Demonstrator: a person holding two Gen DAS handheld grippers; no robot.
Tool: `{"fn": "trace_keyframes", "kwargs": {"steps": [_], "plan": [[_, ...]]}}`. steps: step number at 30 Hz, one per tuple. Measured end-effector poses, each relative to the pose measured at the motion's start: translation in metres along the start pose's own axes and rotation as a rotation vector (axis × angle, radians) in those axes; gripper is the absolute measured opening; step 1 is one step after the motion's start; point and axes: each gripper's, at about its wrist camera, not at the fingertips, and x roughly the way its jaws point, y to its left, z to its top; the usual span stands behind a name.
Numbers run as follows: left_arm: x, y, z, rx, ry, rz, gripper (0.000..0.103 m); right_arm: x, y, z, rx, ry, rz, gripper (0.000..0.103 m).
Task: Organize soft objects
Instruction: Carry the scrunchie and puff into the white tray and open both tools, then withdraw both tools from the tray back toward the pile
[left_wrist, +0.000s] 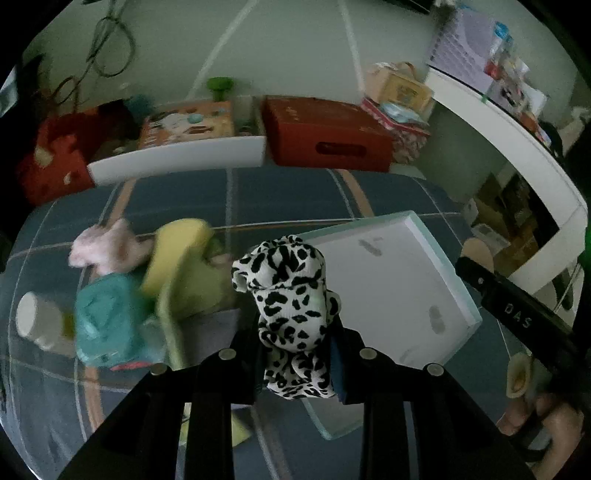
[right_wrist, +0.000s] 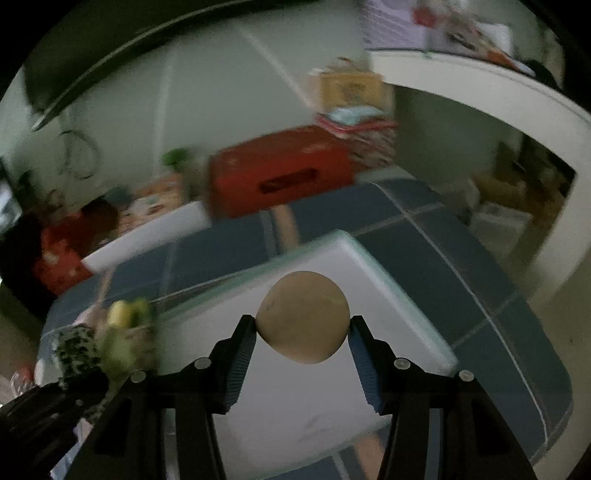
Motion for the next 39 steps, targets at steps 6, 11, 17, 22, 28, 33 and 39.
{"fn": "trace_keyframes", "kwargs": {"steps": [6,11,17,22,28,33,39], "plan": [[0.045,-0.034,-0.004,0.085,0.019,-0.012,0.030,0.030,-0.035,-0.004,0.062,0.055,-0.073,0.055],[0.080,-0.045,-0.014,0.110,0.071,-0.031,0.030,0.048,-0.036,-0.009,0.053,0.102,-0.073,0.055],[0.082,-0.041,-0.015,0.098,0.047,-0.055,0.036,0.043,-0.031,-0.011,0.038,0.093,-0.058,0.055],[0.074,-0.040,-0.014,0.088,0.023,-0.055,0.079,0.041,-0.029,-0.008,0.028,0.082,-0.065,0.073],[0.071,-0.028,-0.014,0.057,0.032,0.009,0.084,0.042,-0.027,-0.009,0.003,0.107,-0.111,0.083],[0.063,-0.009,-0.015,-0.014,0.032,0.109,0.094,0.044,-0.026,-0.013,-0.027,0.134,-0.158,0.093],[0.050,0.009,-0.017,-0.082,0.014,0.149,0.099,0.043,-0.028,-0.017,-0.023,0.144,-0.166,0.103]]}}
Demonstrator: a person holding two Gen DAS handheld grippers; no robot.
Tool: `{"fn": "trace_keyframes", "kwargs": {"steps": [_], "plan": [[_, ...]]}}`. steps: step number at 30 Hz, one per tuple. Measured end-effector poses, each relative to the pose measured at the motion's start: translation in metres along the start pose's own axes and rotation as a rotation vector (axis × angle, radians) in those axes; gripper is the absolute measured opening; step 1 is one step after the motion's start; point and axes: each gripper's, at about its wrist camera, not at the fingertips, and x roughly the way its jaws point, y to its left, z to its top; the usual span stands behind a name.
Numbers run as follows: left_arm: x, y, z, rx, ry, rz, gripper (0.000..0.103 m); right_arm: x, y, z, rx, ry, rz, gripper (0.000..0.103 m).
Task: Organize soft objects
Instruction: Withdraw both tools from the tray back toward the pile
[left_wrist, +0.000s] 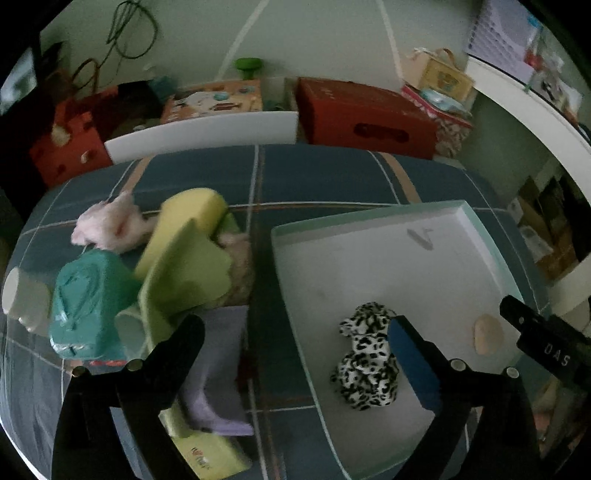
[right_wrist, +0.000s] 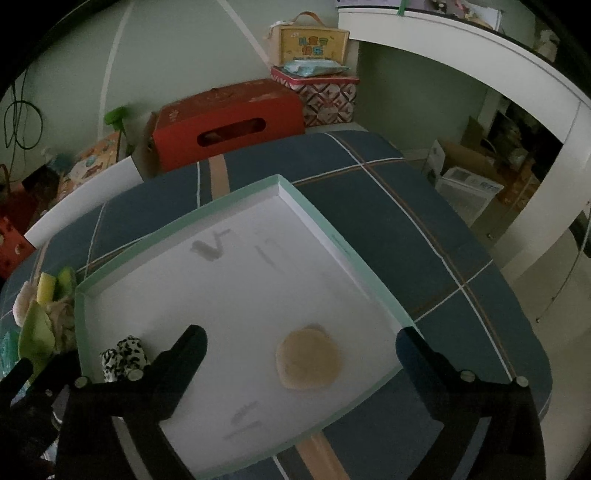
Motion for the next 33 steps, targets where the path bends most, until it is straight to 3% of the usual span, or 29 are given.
{"fn": "trace_keyframes", "kwargs": {"steps": [11,19,29,33], "plan": [[-0.019,0.019,-0.008,-0.042,-0.016,-0.015,0.099,-0.015,0.018,-0.004,-0.037,-0.013,0.034,0.103],[-0.037,0.041,-0.015,-0.093,-0.029,-0.052,0.099,-0.035,0.051,-0.012,-0.096,-0.037,0.120,0.103],[-0.058,0.103,-0.038,-0.183,-0.038,-0.016,0.099,-0.064,0.103,-0.047,-0.202,-0.063,0.239,0.103],[-0.058,0.139,-0.049,-0.229,-0.013,0.030,0.099,-0.070,0.123,-0.067,-0.260,-0.048,0.278,0.103]]}}
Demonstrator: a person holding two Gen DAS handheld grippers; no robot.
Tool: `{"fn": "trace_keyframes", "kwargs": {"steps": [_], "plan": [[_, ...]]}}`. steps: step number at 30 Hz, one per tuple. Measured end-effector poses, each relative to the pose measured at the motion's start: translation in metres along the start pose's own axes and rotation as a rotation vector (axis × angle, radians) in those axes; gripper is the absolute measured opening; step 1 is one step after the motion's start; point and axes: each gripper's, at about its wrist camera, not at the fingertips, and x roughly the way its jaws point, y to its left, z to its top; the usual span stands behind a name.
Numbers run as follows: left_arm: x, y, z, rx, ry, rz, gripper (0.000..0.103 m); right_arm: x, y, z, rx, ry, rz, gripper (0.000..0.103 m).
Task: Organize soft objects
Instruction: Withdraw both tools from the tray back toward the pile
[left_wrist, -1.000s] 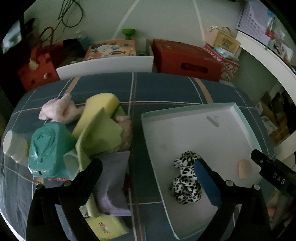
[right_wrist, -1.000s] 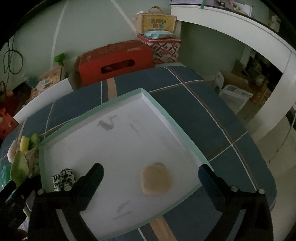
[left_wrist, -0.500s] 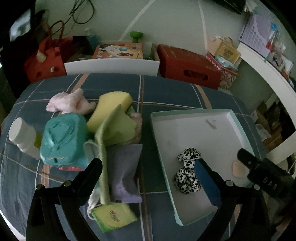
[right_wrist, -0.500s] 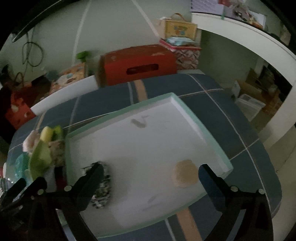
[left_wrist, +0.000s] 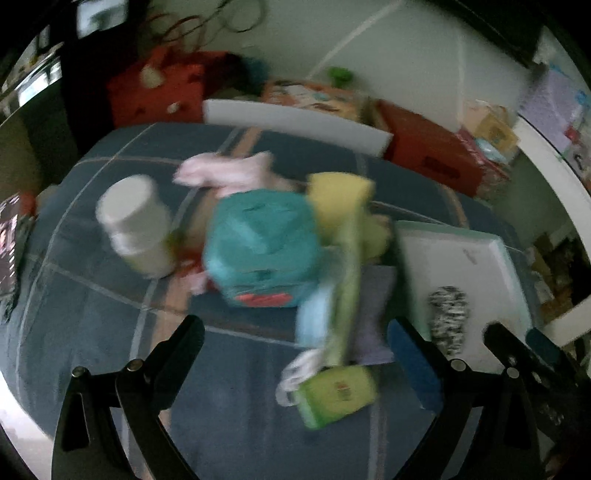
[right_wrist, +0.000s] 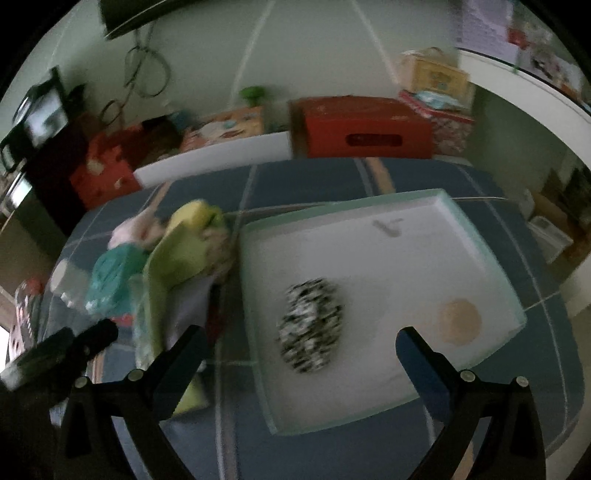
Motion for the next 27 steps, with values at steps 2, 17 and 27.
{"fn": "trace_keyframes", "kwargs": {"steps": [2,17,27], "plan": [[0.000,0.020,-0.001,-0.038,0.007,0.012,0.099,0.002,0.011,-0.005,-0.027,0.013,0.016,0.103],[0.019,0.054,-0.010,-0.143,0.094,-0.051,0.099,0.020,0.054,-0.022,-0.133,0.074,0.083,0.103],[0.030,0.054,-0.008,-0.211,0.086,-0.112,0.099,0.026,0.039,-0.006,-0.081,0.001,0.147,0.103]]}}
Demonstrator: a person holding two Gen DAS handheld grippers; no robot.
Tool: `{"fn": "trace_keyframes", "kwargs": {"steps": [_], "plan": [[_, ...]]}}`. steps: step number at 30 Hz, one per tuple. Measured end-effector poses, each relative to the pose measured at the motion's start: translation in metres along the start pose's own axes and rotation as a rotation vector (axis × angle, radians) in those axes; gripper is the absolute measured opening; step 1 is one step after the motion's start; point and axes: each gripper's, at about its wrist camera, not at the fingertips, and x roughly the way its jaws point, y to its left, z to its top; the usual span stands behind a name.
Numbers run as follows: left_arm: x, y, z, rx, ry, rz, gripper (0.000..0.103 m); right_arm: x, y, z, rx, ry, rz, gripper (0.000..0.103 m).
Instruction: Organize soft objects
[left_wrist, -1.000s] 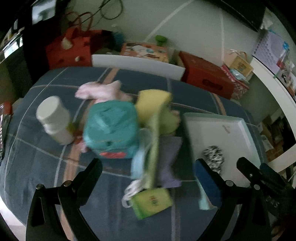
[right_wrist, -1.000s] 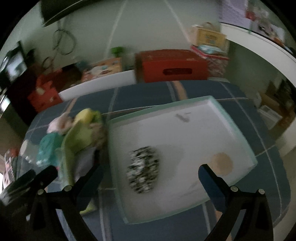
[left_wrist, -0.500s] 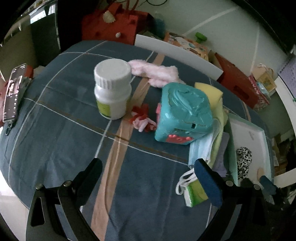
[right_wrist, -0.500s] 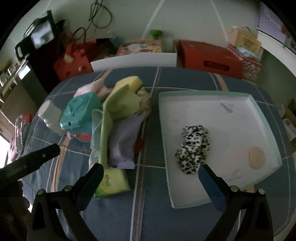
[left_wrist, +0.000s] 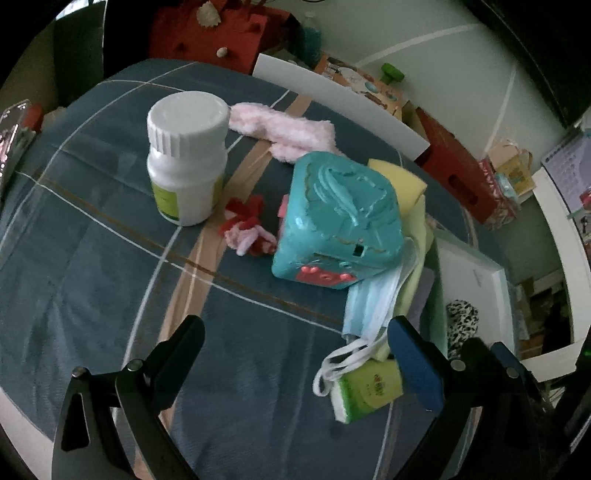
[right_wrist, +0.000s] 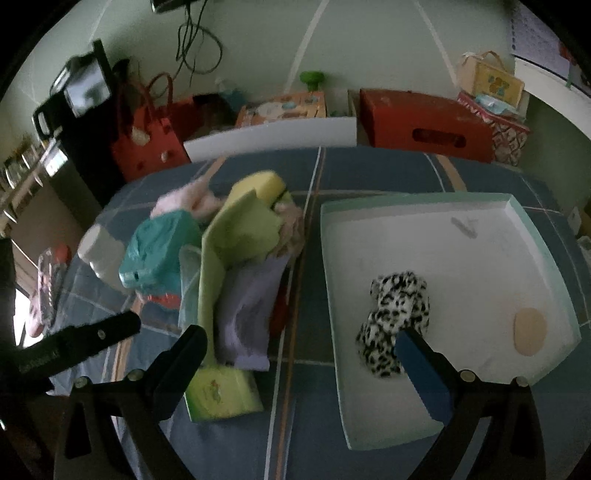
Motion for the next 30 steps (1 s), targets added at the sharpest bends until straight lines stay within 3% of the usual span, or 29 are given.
{"fn": "trace_keyframes", "kwargs": {"steps": [5,14,23,30], "plan": [[-0.002,-0.007,0.001,0.029,-0.029,0.009,0.099,0.000,-0.011,0.005,0.062,-0.018,0.079,0.103],[0.002,-0.015,0.000,0.059,-0.027,0.028,0.099,0.004,-0.023,0.005,0.114,0.005,0.083,0.103],[0.015,-0.044,-0.004,0.156,-0.020,0.032,0.098,-0.003,-0.029,0.013,0.091,-0.094,0.030,0.103],[0.029,-0.059,-0.004,0.221,0.004,0.047,0.070,-0.004,-0.041,0.019,0.111,-0.112,0.050,0.103]]}}
